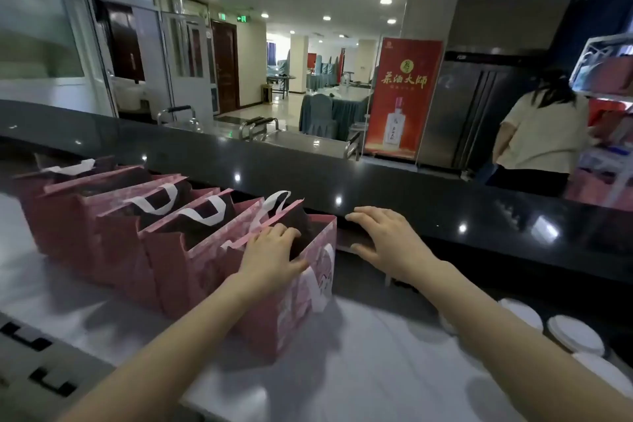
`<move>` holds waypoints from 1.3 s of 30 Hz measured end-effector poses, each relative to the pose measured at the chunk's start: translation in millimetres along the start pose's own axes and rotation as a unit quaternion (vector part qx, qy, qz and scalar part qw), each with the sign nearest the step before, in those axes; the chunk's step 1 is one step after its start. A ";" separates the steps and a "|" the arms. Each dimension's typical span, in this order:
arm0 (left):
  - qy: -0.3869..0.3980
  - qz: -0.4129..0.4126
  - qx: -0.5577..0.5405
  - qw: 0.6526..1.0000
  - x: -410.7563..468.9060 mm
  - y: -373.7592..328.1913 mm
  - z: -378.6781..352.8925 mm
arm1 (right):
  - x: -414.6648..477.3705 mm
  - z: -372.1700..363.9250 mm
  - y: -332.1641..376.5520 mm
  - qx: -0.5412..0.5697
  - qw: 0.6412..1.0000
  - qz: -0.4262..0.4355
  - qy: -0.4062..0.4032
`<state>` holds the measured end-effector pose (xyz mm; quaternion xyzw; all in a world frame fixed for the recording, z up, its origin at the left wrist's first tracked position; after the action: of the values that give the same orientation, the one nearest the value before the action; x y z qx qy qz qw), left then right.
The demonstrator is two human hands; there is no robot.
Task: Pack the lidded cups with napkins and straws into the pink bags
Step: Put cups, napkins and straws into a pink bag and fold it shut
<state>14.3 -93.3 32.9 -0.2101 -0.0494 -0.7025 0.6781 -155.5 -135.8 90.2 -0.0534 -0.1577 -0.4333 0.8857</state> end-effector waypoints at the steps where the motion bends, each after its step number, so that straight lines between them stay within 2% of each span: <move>1: 0.006 -0.005 -0.003 1.000 6.2 3.0 -4.8 | 12.7 -11.2 4.8 0.003 1.000 0.010 0.009; 6: 0.053 -0.043 0.015 0.998 22.6 4.4 -34.9 | 57.8 -70.7 21.2 -0.004 0.998 0.044 0.051; 17: 0.031 -0.089 -0.026 0.995 3.4 -15.2 -45.6 | 68.1 -127.7 14.3 -0.091 0.984 0.125 0.083; 24: -0.020 -0.107 -0.039 0.993 -11.4 -41.8 -31.2 | 15.8 -101.3 -24.3 -0.067 0.990 0.124 0.017; 30: -0.047 -0.206 -0.009 0.977 -11.7 -93.2 -28.8 | -42.8 -71.4 -59.4 0.006 0.992 0.120 -0.046; 39: -0.045 -0.247 -0.027 0.968 18.0 -134.4 -50.2 | -91.2 -56.5 -117.0 -0.029 0.992 0.077 -0.094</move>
<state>-127.8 -117.7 22.9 -0.2412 -0.1111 -0.8390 0.4749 -286.5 -152.7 2.1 -0.1312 -0.2229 -0.3615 0.8958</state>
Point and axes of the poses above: each hand's wrist, its own x-axis towards the middle knuckle, its own z-axis out of the back of the hand, y = z × x, the point moved 10 cm from there along x, towards the middle knuckle, and after that the axes turned 8 degrees about -z, right-handed, at the moved point
